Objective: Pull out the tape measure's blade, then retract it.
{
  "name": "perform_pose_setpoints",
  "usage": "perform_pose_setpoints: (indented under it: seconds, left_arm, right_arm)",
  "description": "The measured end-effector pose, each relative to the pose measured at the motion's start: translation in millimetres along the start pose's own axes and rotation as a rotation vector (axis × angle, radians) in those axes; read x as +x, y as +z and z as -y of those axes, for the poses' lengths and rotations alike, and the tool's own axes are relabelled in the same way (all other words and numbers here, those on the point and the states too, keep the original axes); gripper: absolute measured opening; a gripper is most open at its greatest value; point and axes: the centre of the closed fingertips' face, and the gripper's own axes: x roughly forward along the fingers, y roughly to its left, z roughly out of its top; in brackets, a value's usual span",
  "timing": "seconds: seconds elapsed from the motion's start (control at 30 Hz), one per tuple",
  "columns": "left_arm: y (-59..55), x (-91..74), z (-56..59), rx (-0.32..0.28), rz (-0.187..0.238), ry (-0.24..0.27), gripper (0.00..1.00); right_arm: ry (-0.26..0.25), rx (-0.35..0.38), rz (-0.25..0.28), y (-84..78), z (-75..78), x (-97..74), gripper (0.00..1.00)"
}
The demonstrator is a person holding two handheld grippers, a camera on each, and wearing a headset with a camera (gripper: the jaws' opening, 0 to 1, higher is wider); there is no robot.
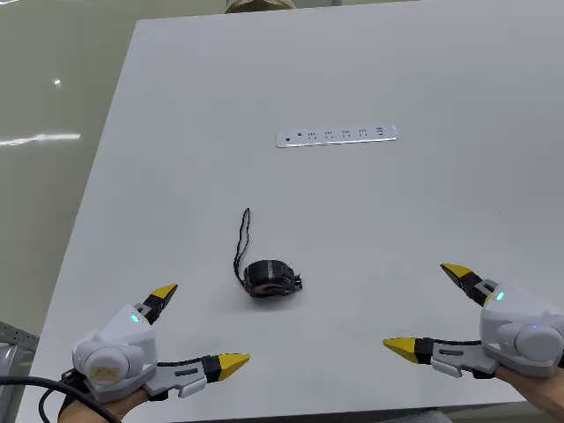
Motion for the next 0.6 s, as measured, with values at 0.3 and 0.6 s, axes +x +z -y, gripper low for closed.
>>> perform_pose_setpoints:
  seconds: [0.3, 0.6]
  left_arm:
    - [0.2, -0.7, -2.4, 0.001, 0.001, 0.003, 0.99]
    - [-0.5, -0.8, -3.3, 0.011, -0.001, 0.004, 0.99]
  right_arm:
    - [0.002, -0.003, -0.002, 0.0, -0.2, 0.9, 0.94]
    - [0.013, -0.016, -0.001, 0.0, -1.3, 1.9, 0.92]
